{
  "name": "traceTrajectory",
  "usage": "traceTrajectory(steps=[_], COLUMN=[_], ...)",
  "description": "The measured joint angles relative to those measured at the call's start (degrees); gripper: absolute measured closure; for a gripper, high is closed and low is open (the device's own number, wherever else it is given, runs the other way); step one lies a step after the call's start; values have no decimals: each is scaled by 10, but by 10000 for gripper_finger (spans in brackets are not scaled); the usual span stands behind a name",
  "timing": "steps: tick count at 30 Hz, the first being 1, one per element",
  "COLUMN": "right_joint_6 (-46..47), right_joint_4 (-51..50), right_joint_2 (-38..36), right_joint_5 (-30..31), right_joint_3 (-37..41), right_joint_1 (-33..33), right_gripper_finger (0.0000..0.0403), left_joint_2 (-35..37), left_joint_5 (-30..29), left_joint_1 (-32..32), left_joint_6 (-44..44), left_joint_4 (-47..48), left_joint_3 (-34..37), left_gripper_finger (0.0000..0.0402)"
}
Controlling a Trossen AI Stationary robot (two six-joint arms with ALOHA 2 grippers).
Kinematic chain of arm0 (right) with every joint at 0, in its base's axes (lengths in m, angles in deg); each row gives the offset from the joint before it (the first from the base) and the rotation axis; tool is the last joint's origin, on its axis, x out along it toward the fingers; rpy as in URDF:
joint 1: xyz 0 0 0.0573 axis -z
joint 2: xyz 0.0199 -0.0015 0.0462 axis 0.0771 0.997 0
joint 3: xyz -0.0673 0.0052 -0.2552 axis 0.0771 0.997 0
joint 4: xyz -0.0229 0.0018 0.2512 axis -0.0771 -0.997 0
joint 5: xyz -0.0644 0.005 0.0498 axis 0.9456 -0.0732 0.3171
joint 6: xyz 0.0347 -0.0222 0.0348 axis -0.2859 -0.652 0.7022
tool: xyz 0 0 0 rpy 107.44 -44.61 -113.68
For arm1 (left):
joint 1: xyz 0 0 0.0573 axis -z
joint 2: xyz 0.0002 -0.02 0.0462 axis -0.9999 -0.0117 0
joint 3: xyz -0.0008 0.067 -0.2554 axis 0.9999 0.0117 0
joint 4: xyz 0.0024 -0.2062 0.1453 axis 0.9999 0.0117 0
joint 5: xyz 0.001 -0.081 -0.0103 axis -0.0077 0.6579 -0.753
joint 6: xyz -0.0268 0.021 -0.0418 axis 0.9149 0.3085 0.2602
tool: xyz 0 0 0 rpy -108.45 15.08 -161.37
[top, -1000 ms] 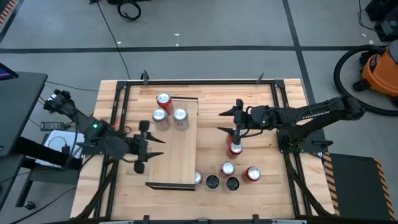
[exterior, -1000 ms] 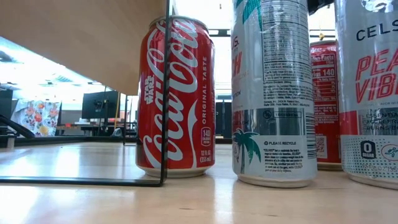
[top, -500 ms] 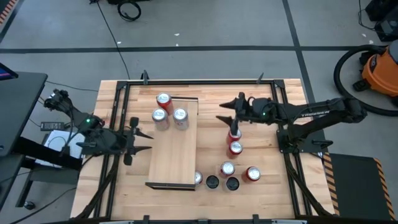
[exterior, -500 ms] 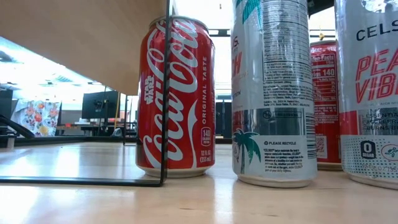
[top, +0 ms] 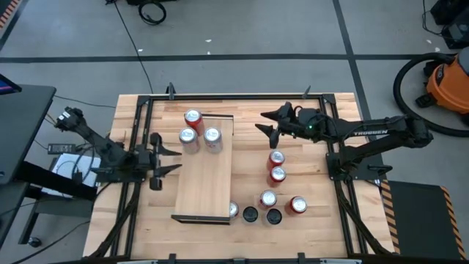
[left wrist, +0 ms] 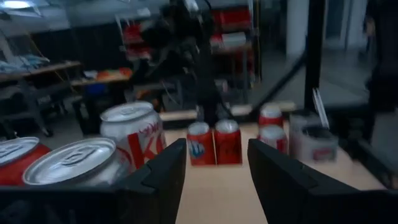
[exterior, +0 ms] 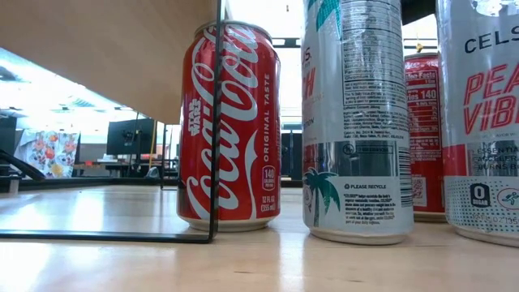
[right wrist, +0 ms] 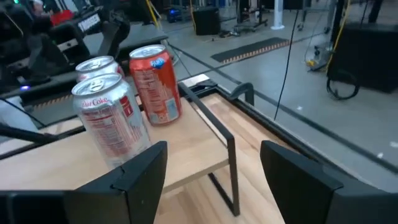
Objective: Place canned beverage on shelf
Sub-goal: Put the orange soda can on the shelf aligned with the other orange soda can
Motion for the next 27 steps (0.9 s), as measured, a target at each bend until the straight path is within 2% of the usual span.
traceTrajectory(steps=[3,5,10,17,23,27], right_joint_6=[23,35,50,78,112,110], right_joint_4=[0,2,15,35,37,9], right_joint_2=[0,0,0,0,7,46], right_joint_5=[3,7,13,37,30,36], right_joint_3=[1,1,1,1,1,-15], right_joint_1=[0,0,-1,-2,-8,-32], right_gripper_finger=[135,135,135,135,135,135], left_joint_2=[0,0,-1,-1,0,1], left_joint_5=[3,17,63,65,31,-11], left_joint_1=[1,4,16,33,64,89], left_joint_6=[-7,2,76,118,97,80], left_joint_4=[-106,-131,-124,-79,-66,-66], left_joint_3=[60,92,133,140,140,140], left_gripper_finger=[219,219,219,219,229,248])
